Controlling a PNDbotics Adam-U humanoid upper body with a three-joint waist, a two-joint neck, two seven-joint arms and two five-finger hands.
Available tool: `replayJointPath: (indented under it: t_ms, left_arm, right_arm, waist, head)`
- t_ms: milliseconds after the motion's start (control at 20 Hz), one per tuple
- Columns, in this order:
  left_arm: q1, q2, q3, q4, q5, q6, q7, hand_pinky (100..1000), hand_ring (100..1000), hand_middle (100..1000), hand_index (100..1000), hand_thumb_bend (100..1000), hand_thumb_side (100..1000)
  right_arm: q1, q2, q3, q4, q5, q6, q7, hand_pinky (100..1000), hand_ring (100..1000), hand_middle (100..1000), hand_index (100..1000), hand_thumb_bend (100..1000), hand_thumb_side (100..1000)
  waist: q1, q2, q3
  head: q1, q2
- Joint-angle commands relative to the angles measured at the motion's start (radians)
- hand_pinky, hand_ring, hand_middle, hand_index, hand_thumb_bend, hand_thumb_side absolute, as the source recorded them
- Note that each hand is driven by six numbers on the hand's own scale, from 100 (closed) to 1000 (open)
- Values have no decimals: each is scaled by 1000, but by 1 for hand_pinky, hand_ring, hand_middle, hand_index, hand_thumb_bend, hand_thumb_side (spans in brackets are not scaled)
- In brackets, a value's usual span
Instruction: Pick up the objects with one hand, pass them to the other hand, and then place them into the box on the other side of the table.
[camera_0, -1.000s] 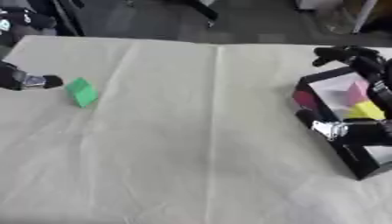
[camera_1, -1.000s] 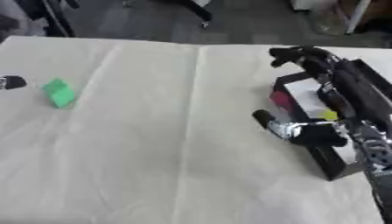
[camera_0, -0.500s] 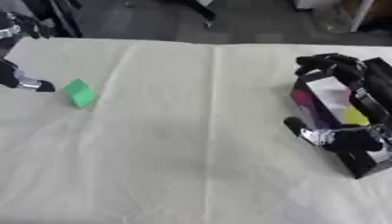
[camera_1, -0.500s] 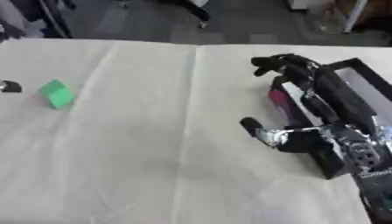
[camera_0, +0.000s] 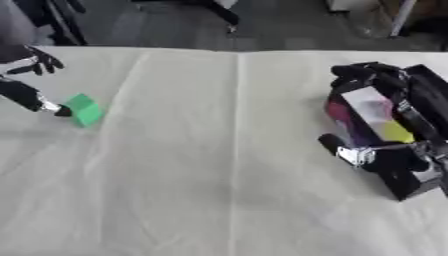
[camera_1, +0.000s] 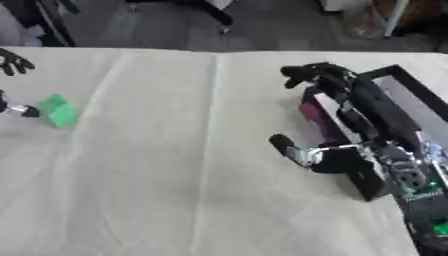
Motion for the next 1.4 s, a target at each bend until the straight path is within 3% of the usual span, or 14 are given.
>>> replayJointPath:
  t_ms: [50, 500, 700, 850, 1100, 1400]
  left_arm:
    - [-32, -9, 28, 65, -21, 9, 8, 847, 740, 746, 899, 706, 552]
    - [-48, -81, 72, 197, -105, 105, 194, 823, 702, 704, 861, 592, 453]
    - [-46, -100, 70, 224, -97, 89, 201, 808, 661, 655, 825, 554, 430]
    - [-43, -107, 67, 224, -78, 76, 195, 778, 589, 565, 762, 495, 374]
    - [-28, -100, 62, 176, -29, 69, 218, 732, 491, 445, 668, 296, 259]
    - [42, -49, 59, -16, 136, 60, 246, 722, 474, 418, 648, 282, 257]
  right_arm:
    - [-7, -7, -10, -21, -3, 3, -2, 829, 809, 667, 892, 370, 448]
    - [-8, 0, -11, -21, -6, 5, -3, 829, 808, 665, 892, 354, 448]
    - [-8, 0, -12, -21, -6, 5, -5, 829, 808, 666, 893, 351, 446]
    - [-8, 1, -12, -21, -6, 5, -5, 829, 808, 666, 893, 350, 446]
    - [-6, 1, -13, -21, -5, 5, -6, 829, 808, 664, 893, 349, 449]
    - [-11, 0, -6, -21, -6, -6, -4, 829, 808, 667, 894, 347, 450]
  waist:
    - [2, -27, -3]
    - [-4, -21, -12]
    - [-5, -19, -13]
    - [-6, -18, -12]
    - [-6, -18, -10]
    - [-2, -19, -3]
  head:
    - [-3, -2]
    - [4, -2]
    - [5, -2]
    - [6, -2]
    - [6, -2]
    - [-3, -2]
